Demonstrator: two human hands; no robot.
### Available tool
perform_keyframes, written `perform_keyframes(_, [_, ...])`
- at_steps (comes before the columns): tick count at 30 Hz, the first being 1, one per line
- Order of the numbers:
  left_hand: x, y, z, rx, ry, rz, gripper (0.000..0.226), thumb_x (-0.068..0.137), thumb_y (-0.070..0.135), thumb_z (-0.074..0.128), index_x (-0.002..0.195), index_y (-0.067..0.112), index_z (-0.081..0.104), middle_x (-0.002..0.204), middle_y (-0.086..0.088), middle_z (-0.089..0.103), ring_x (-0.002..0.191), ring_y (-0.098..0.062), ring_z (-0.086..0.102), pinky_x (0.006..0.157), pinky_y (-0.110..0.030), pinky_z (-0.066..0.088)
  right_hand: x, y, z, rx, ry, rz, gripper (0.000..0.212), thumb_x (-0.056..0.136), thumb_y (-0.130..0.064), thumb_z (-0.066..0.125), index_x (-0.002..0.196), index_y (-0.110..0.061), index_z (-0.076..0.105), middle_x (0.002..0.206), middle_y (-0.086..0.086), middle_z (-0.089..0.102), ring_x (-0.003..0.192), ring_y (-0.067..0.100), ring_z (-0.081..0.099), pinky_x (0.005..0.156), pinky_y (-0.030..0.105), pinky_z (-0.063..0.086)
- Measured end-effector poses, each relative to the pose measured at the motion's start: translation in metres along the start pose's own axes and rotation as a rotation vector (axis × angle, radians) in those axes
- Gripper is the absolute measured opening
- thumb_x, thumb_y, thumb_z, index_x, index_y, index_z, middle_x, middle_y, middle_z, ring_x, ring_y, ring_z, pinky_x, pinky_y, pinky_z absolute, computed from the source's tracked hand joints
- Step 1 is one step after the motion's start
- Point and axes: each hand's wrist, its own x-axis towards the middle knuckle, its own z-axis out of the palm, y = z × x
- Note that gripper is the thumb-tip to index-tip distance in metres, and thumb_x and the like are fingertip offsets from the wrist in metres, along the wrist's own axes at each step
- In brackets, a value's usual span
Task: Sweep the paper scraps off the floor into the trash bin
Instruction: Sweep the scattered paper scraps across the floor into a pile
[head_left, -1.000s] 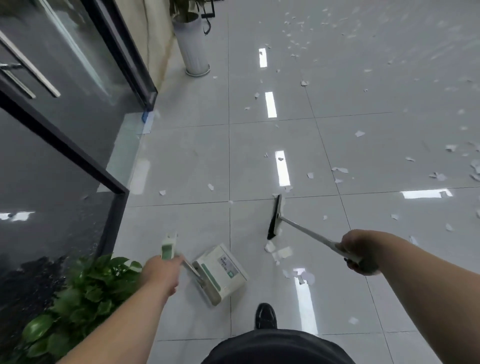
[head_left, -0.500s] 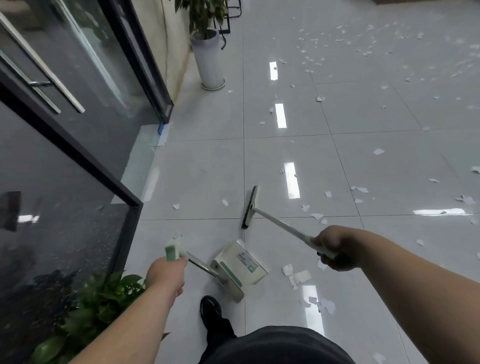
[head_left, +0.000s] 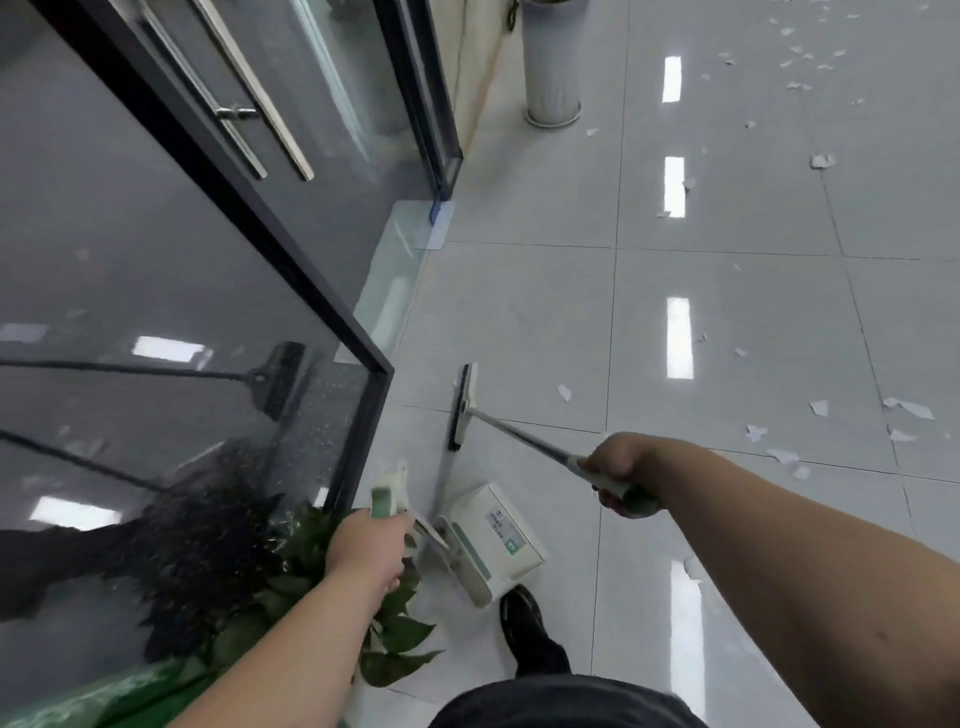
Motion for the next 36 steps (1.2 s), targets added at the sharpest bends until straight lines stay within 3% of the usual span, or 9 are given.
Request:
perform_keyframes(6, [0.033, 0.011, -0.030, 0.010, 0.045, -0.012, 0.010, 0.097, 0.026, 0.066, 0.091, 0.018, 0.066, 0.071, -0.008, 0.058, 0.056, -0.020, 0.050, 0.050, -0.030, 0.046, 0.027, -0.044, 0.030, 0.025, -0.013, 0.046, 0.025, 0.098, -0.026, 0.064, 0.109, -0.006, 0.054, 0.105, 0.009, 0.054, 0.069, 0.019, 0.052, 0.042, 0.017, 0.045])
perform_keyframes(9, [0.043, 0.019, -0.032, 0.018, 0.028, -0.004, 0.008, 0.096, 0.025, 0.065, 0.093, 0.018, 0.065, 0.072, -0.009, 0.059, 0.056, -0.021, 0.050, 0.051, -0.030, 0.045, 0.027, -0.037, 0.018, 0.079, 0.060, 0.120, 0.030, 0.095, -0.026, 0.061, 0.116, -0.005, 0.055, 0.108, 0.011, 0.057, 0.077, 0.022, 0.057, 0.041, 0.020, 0.047])
perform_keyframes(14, [0.053, 0.037, -0.020, 0.053, -0.033, 0.056, 0.017, 0.095, 0.026, 0.067, 0.096, 0.009, 0.066, 0.071, -0.010, 0.060, 0.056, -0.022, 0.052, 0.049, -0.030, 0.043, 0.009, 0.005, -0.034, 0.148, 0.215, 0.200, 0.017, 0.099, -0.022, 0.053, 0.102, -0.005, 0.055, 0.092, 0.011, 0.055, 0.065, 0.022, 0.052, 0.037, 0.020, 0.042])
perform_keyframes(18, [0.053, 0.053, -0.003, 0.067, -0.097, 0.082, 0.019, 0.095, 0.024, 0.067, 0.095, 0.005, 0.068, 0.073, -0.012, 0.064, 0.057, -0.024, 0.055, 0.048, -0.028, 0.041, -0.022, 0.035, -0.073, 0.082, 0.279, 0.187, 0.019, 0.103, -0.018, 0.047, 0.088, -0.008, 0.052, 0.077, 0.010, 0.052, 0.060, 0.021, 0.049, 0.053, 0.025, 0.041])
perform_keyframes(22, [0.053, 0.068, 0.011, 0.096, -0.176, 0.116, 0.017, 0.094, 0.023, 0.067, 0.096, 0.006, 0.066, 0.069, -0.010, 0.056, 0.056, -0.022, 0.048, 0.049, -0.026, 0.039, -0.044, 0.070, -0.100, 0.118, 0.348, 0.208, 0.019, 0.102, -0.023, 0.050, 0.097, -0.005, 0.053, 0.076, 0.011, 0.054, 0.058, 0.023, 0.050, 0.055, 0.028, 0.038])
perform_keyframes(28, [0.053, 0.087, 0.033, 0.130, -0.184, 0.184, 0.017, 0.092, 0.020, 0.065, 0.096, 0.003, 0.067, 0.066, -0.014, 0.052, 0.053, -0.025, 0.046, 0.054, -0.028, 0.038, -0.074, 0.108, -0.132, 0.267, 0.484, 0.293, 0.013, 0.098, -0.016, 0.057, 0.098, -0.003, 0.056, 0.094, 0.012, 0.053, 0.064, 0.023, 0.051, 0.049, 0.022, 0.043])
perform_keyframes(32, [0.047, 0.099, 0.047, 0.101, -0.182, 0.208, 0.020, 0.092, 0.022, 0.069, 0.091, 0.003, 0.064, 0.059, -0.014, 0.050, 0.047, -0.023, 0.044, 0.055, -0.029, 0.038, -0.083, 0.103, -0.132, 0.237, 0.425, 0.259, 0.029, 0.090, -0.016, 0.075, 0.106, -0.003, 0.055, 0.098, 0.010, 0.047, 0.071, 0.020, 0.045, 0.050, 0.021, 0.043])
perform_keyframes(36, [0.045, 0.107, 0.054, 0.050, -0.184, 0.211, 0.017, 0.092, 0.019, 0.069, 0.093, 0.002, 0.064, 0.059, -0.013, 0.049, 0.047, -0.022, 0.044, 0.059, -0.032, 0.041, -0.089, 0.088, -0.135, 0.233, 0.402, 0.204, 0.017, 0.093, -0.003, 0.067, 0.101, 0.000, 0.052, 0.101, 0.014, 0.049, 0.078, 0.022, 0.048, 0.059, 0.026, 0.044])
